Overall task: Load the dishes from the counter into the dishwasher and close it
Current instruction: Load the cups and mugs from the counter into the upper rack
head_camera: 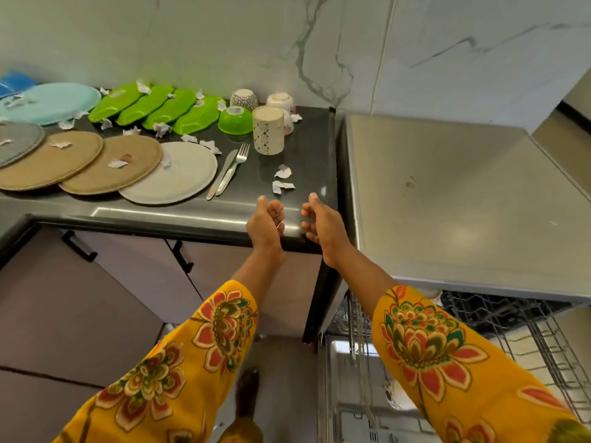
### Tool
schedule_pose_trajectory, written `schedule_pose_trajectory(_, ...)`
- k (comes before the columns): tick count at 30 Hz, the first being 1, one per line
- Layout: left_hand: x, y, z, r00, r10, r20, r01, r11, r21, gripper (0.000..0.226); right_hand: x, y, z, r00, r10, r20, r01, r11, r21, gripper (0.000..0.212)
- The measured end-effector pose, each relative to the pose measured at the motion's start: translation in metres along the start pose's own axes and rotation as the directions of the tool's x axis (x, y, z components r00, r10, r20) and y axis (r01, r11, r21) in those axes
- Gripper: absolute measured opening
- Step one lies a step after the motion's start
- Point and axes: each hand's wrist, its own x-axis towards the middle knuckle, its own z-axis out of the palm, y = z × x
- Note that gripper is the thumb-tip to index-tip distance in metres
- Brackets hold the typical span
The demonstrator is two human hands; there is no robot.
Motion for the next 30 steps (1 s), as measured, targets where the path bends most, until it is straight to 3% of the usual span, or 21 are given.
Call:
schedule_pose_trajectory(14, 0.174, 0.041, 0.032, 0.996, -0.052, 0.068, 0.048, 0.997, 0.068, 0.033, 0.155, -0.041, 0.064, 0.991, 0.007, -0.136, -0.001, 0.999, 0.041, 0.026)
schedule_pose_trajectory(19, 0.214, 0.055, 0.045, 0.981, -0.055, 0.187, 0.042, 0.997, 0.069, 0.04, 0.197, -0.059, 0.078, 0.984, -0.013, -0.179, 0.023, 0.998, 0.053, 0.025)
schedule_pose_trajectory(22, 0.23, 0.068, 0.055, 0.962, -0.021, 0.271, -0.005, 0.996, 0.094, 0.047, 0.216, -0.067, 0.083, 0.992, -0.039, -0.124, 0.051, 0.994, 0.096, 0.011)
schedule_pose_trajectory(25, 0.245, 0.073, 0.061, 0.943, -0.001, 0.333, -0.029, 0.996, 0.085, 0.078, 0.23, -0.074, 0.087, 0.996, -0.073, -0.052, 0.08, 0.986, 0.147, 0.021)
schedule_pose_trajectory(30, 0.261, 0.077, 0.071, 0.935, -0.033, 0.353, 0.019, 0.999, 0.043, 0.091, 0.254, -0.074, 0.092, 0.995, -0.097, 0.033, 0.093, 0.99, 0.104, 0.049)
